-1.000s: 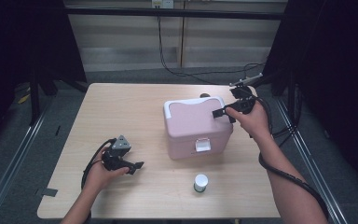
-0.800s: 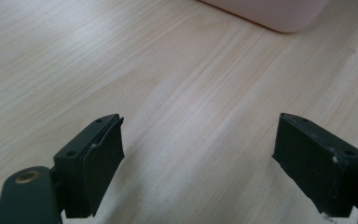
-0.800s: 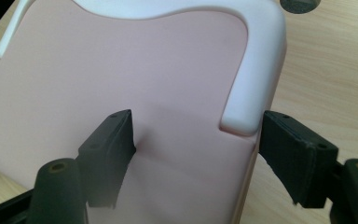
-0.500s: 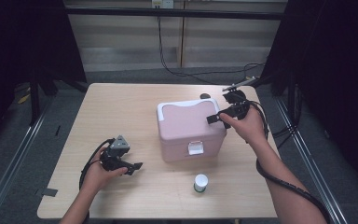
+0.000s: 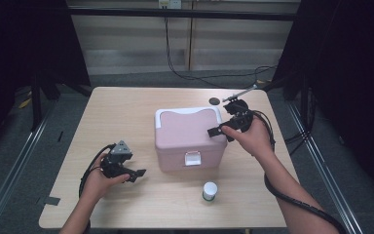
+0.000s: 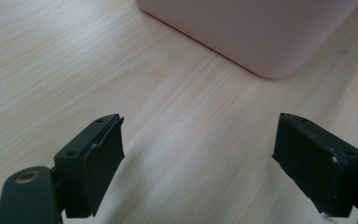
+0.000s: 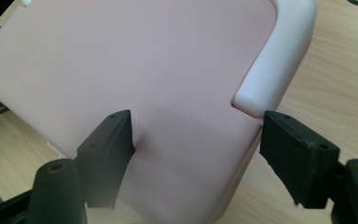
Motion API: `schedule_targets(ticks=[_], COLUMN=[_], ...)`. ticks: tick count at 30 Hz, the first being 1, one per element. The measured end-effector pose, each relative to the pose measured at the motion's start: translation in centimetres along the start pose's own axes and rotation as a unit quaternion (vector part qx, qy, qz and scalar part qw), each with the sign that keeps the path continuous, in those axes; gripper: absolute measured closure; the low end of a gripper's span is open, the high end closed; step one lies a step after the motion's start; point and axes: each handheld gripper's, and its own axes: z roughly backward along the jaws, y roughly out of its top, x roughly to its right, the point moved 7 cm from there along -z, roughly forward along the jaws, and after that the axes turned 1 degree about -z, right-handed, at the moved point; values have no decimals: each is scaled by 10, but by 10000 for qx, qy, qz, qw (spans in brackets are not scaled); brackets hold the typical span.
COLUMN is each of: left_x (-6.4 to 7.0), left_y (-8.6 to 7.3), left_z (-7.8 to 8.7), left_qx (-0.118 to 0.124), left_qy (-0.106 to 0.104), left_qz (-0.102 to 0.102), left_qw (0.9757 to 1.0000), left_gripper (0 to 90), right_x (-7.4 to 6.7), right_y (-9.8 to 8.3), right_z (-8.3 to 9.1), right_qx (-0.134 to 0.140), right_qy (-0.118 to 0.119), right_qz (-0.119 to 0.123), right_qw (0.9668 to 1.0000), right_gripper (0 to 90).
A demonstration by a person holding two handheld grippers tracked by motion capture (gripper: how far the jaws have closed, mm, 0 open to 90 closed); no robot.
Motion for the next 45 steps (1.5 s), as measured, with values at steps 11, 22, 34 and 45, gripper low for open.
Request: schedule_targets(ticks=[11, 22, 34, 45], left_x=[0, 1, 0, 0], left_y=[-1, 0, 1, 0], left_z=[-1, -1, 0, 1], left_qx=[-26, -3, 4, 33], left_qy=[-27, -85, -87, -130], left_qz=[88, 113, 163, 241], left_qw=[10000, 9999, 9998, 9996], left_gripper=[154, 154, 154, 154], right_x=[-5, -15, -18, -21], right_y=[-4, -7, -9, -12], right_z=[-2, -2, -2, -1], right_qx=[57, -42, -72, -137], right_qy=[219, 289, 350, 486], right_qz=[0, 85, 137, 111], right_qw=[9997, 9995, 9993, 9987], right_gripper=[248, 247, 249, 267])
